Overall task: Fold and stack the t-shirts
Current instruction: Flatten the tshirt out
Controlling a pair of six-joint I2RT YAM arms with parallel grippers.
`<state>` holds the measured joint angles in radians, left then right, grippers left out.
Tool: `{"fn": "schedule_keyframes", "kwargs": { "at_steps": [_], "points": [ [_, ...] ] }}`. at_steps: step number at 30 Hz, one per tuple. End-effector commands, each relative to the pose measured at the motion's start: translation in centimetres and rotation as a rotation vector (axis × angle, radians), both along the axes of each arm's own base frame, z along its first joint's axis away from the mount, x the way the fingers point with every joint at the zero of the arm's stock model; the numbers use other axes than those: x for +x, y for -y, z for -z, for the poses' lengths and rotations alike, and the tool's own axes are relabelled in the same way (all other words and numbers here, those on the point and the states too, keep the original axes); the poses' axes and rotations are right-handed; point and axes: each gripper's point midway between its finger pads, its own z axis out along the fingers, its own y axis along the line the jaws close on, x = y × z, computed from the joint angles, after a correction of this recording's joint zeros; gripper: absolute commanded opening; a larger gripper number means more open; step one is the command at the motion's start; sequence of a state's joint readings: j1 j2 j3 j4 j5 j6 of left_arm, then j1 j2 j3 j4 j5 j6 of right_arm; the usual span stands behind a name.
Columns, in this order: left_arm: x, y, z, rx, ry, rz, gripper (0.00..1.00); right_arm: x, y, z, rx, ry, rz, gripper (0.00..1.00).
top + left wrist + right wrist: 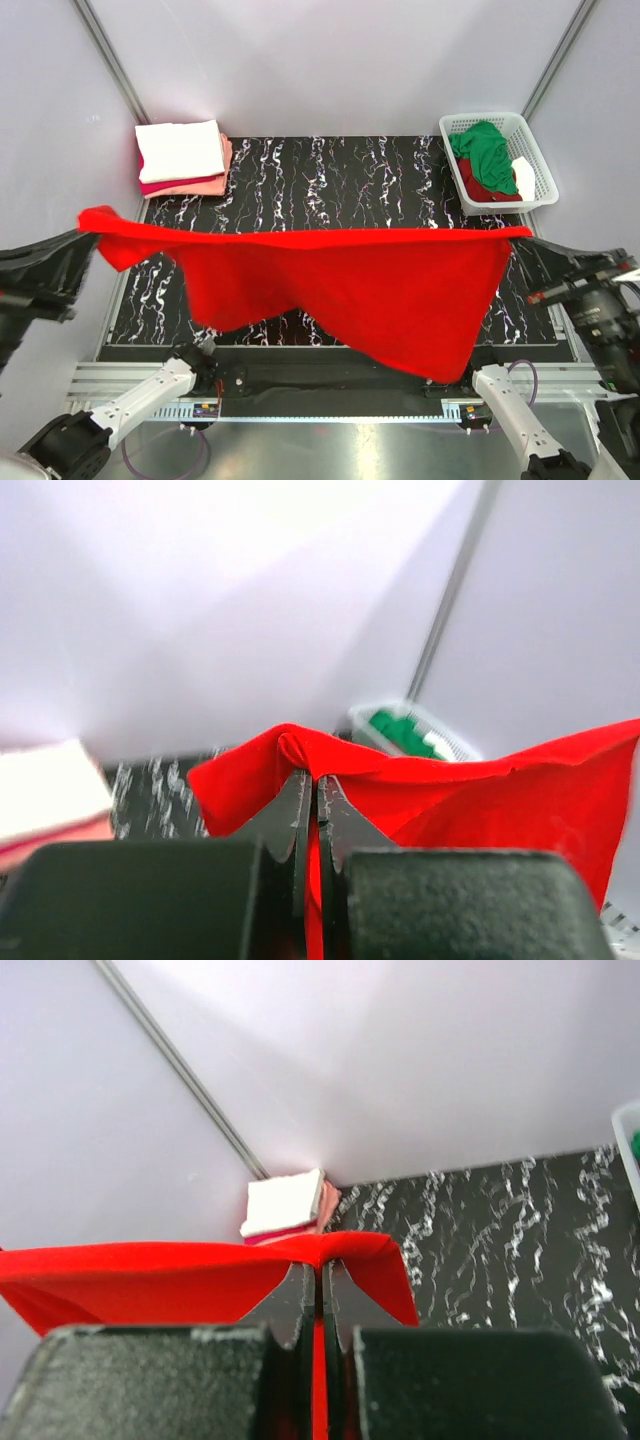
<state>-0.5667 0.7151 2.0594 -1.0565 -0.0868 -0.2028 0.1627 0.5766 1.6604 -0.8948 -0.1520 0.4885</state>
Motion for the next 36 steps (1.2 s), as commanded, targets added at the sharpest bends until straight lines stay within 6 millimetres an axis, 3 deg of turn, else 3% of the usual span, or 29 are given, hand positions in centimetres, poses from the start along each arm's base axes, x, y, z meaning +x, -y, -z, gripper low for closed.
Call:
{"fn": "schedule_keyframes", "kwargs": {
  "at_steps": [1, 4, 7, 8, 11, 12, 13, 14, 15, 16, 17, 19, 20, 21, 22, 23, 24, 25, 26, 27, 30, 31, 32, 33, 34, 35, 36],
  "points": [
    [-2.0, 0.5, -4.5, 0.023, 0.192, 0.054, 0.00, -1.0, 0.5, -2.4, -0.020, 0.075, 0.022, 0.00],
    [-2.1, 0.8, -5.8, 0.023, 0.253, 0.055, 0.00, -0.8, 1.2, -3.2, -0.018, 0.099, 0.065, 0.00],
    [0.1, 1.3, -6.0, 0.035, 0.242, 0.016, 0.00, 1.7, 2.0, -2.9, -0.020, 0.061, 0.126, 0.00],
    [0.8, 1.5, -6.0, 0.039, 0.229, 0.005, 0.00, 3.7, 2.1, -2.3, -0.015, 0.008, 0.151, 0.00],
    [6.1, 2.6, -4.8, 0.084, 0.096, -0.081, 0.00, 8.9, 2.8, -0.1, -0.013, -0.136, 0.237, 0.00],
    [9.1, 3.9, -3.5, 0.132, 0.026, -0.097, 0.00, 10.5, 3.1, 1.0, -0.017, -0.190, 0.273, 0.00],
    [11.1, 3.9, -2.8, 0.138, -0.021, -0.149, 0.00, 12.1, 3.2, 2.0, -0.021, -0.234, 0.290, 0.00],
    [14.1, 5.1, -1.5, 0.167, -0.084, -0.173, 0.00, 15.4, 2.8, 4.3, -0.046, -0.327, 0.302, 0.00],
    [15.8, 5.7, -0.7, 0.183, -0.115, -0.194, 0.00, 17.2, 2.8, 5.4, -0.057, -0.371, 0.318, 0.00],
    [18.0, 5.5, 0.4, 0.202, -0.162, -0.267, 0.00, 20.9, 2.5, 8.2, -0.090, -0.470, 0.337, 0.00],
    [22.2, 7.0, 2.9, 0.268, -0.248, -0.297, 0.00, 22.8, 2.6, 9.6, -0.101, -0.517, 0.358, 0.00],
    [27.2, 5.9, 6.1, 0.317, -0.371, -0.395, 0.00, 26.7, 3.1, 12.7, -0.140, -0.604, 0.425, 0.00],
    [32.7, 6.8, 11.5, 0.387, -0.516, -0.423, 0.00, 30.6, 2.8, 15.9, -0.182, -0.686, 0.438, 0.00],
    [35.7, 4.9, 14.9, 0.378, -0.626, -0.488, 0.00, 32.6, 2.6, 17.5, -0.194, -0.731, 0.425, 0.00],
    [38.0, 4.5, 15.6, 0.342, -0.661, -0.506, 0.00, 36.2, 2.3, 23.0, -0.254, -0.866, 0.417, 0.00],
    [42.7, 5.2, 23.0, 0.368, -0.840, -0.495, 0.20, 38.5, 2.2, 20.2, -0.231, -0.817, 0.423, 0.07],
    [43.0, 3.9, 25.9, 0.283, -0.984, -0.513, 0.39, 38.1, 2.0, 22.3, -0.272, -0.936, 0.397, 0.52],
    [43.6, 5.9, 27.4, 0.216, -1.056, -0.392, 0.53, 39.8, 1.7, 26.5, -0.307, -1.055, 0.396, 0.67],
    [44.4, 6.5, 27.9, 0.188, -1.071, -0.379, 0.88, 40.7, 1.4, 22.8, -0.277, -0.971, 0.394, 0.79],
    [43.9, 8.2, 28.0, 0.211, -1.069, -0.359, 0.99, 39.9, 1.2, 23.5, -0.303, -1.019, 0.385, 0.99],
    [42.5, 9.9, 27.0, 0.246, -0.946, -0.325, 0.99, 39.8, 1.0, 23.4, -0.333, -1.000, 0.388, 1.00],
    [41.6, 10.1, 27.3, 0.223, -0.939, -0.301, 0.99, 38.6, 1.0, 21.0, -0.319, -0.943, 0.382, 1.00],
    [40.0, 9.5, 24.9, 0.184, -0.882, -0.303, 0.99, 37.6, 0.9, 24.4, -0.346, -1.023, 0.366, 1.00],
    [39.4, 9.0, 26.5, 0.189, -0.913, -0.309, 0.99, 38.3, 0.1, 23.6, -0.300, -0.954, 0.334, 1.00],
    [38.8, 8.7, 26.5, 0.194, -0.917, -0.313, 0.99, 36.8, -0.3, 21.2, -0.259, -0.887, 0.311, 1.00],
    [37.8, 8.3, 26.5, 0.209, -0.931, -0.318, 0.99, 36.3, -1.1, 24.0, -0.245, -0.914, 0.263, 1.00],
    [37.2, 8.2, 27.4, 0.225, -0.960, -0.316, 0.99, 35.7, -1.3, 24.2, -0.232, -0.908, 0.250, 1.00]
  ]
}}
